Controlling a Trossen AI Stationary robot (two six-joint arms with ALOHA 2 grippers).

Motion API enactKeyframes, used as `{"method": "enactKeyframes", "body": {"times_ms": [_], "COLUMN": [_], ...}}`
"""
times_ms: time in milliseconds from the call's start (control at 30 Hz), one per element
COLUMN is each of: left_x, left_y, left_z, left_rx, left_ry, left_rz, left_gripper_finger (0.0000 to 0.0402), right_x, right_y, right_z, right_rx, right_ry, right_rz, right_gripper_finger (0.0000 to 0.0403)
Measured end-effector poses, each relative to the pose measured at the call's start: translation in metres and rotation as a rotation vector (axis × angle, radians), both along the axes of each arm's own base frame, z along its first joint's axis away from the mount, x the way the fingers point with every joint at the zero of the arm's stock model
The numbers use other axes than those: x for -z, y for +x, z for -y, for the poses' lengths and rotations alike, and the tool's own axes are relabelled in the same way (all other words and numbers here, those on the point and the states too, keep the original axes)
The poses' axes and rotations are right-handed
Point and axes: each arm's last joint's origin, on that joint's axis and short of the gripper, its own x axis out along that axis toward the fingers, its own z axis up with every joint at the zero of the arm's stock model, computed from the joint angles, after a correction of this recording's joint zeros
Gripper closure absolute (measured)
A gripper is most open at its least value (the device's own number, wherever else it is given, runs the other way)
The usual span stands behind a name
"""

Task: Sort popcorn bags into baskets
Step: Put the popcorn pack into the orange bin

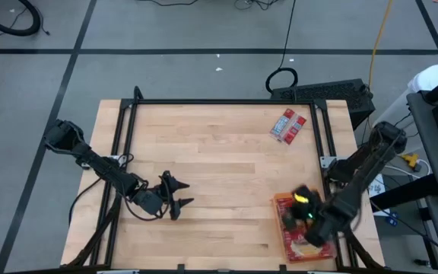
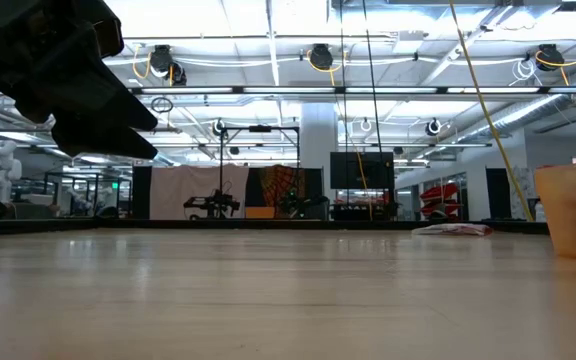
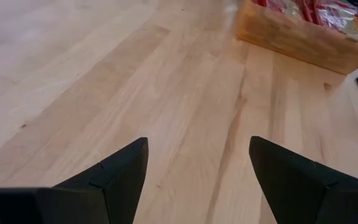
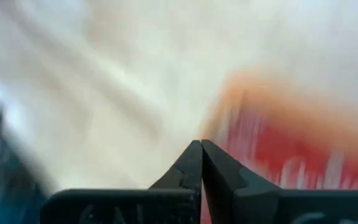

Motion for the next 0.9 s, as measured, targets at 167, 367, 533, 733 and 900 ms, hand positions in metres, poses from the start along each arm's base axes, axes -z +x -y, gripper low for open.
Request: {"method": "enactKeyframes", "body": {"times_ms": [167,367,533,733,900], "left_x": [0.000,0.000,0.000,0.000,0.000], "left_y": [0.000,0.000,0.000,0.004,0.005], "left_z": [-0.001,-0.001,-0.002,-0.009,-0.011], "left_rx": [-0.023,-0.022,-0.011,-0.032,-0.038], "left_ry": [0.013,0.019,0.048,0.074,0.063], "left_rz": [0.010,0.002,-0.003,-0.007,-0.010], "left_gripper_finger": [0.0119,0.0119,0.0119,0.0119,0.0119], "right_x": [-0.003,-0.004,-0.002,0.003,0.011], "right_y": [0.035,0.069,0.073,0.066,0.059], "right_z": [0.041,0.114,0.181,0.254,0.291], "right_rx": [0.028,0.076,0.095,0.065,0.019], "right_ry": [-0.293,-0.513,-0.336,-0.255,-0.219], "right_rz": [0.052,-0.116,-0.328,-0.427,-0.425], "right_gripper_finger": [0.0403,0.0403,0.0384,0.0321,0.0264]}}
